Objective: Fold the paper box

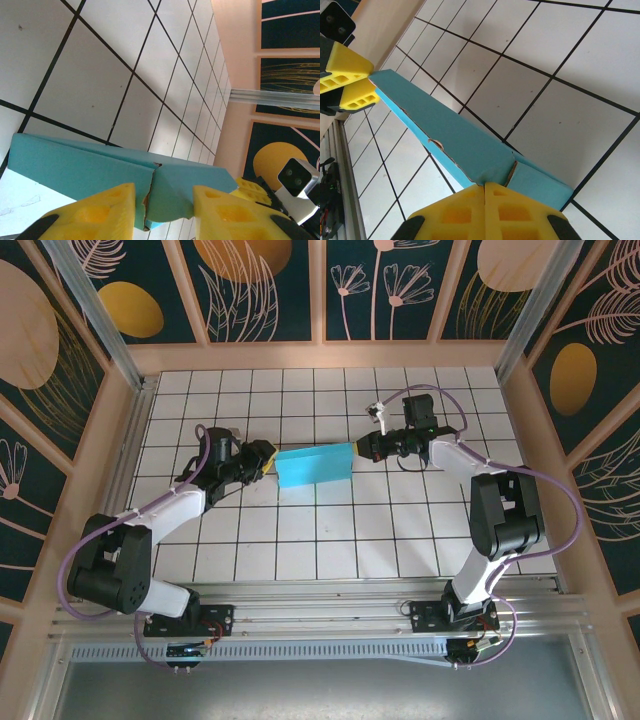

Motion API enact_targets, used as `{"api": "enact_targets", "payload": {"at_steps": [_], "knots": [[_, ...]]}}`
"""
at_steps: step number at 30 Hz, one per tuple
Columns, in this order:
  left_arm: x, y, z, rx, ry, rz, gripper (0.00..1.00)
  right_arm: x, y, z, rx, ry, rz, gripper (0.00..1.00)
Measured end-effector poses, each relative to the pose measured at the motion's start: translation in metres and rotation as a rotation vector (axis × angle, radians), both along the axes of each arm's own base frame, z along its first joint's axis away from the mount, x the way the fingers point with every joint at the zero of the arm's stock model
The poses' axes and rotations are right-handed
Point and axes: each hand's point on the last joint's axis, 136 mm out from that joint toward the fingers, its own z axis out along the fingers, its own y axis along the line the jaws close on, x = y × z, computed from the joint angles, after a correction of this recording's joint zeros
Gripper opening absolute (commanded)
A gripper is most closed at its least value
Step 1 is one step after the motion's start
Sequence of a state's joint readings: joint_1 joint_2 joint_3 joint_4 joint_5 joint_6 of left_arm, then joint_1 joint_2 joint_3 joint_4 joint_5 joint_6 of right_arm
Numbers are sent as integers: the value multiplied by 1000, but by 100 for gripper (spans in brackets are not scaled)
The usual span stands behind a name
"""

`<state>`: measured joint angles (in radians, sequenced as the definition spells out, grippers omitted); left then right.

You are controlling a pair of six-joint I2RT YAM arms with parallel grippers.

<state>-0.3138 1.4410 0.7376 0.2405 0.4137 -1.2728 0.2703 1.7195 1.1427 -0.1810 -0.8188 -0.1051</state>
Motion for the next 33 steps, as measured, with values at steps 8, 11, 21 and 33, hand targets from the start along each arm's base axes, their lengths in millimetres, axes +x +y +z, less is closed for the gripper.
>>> {"api": "enact_targets", "payload": {"at_steps": [8,11,21,33], "knots": [[0,1,-3,-5,-12,5,25,-1,0,0,-4,-7,-17,8],[1,1,-4,-4,-14,7,24,-3,-1,1,-10,7,-33,17],[8,2,-3,17,-27,19,24,-15,-7,22,14,29,-48,34],[9,2,-4,35,-40,6,23,7,-23,48,117,179,-349,60]]}}
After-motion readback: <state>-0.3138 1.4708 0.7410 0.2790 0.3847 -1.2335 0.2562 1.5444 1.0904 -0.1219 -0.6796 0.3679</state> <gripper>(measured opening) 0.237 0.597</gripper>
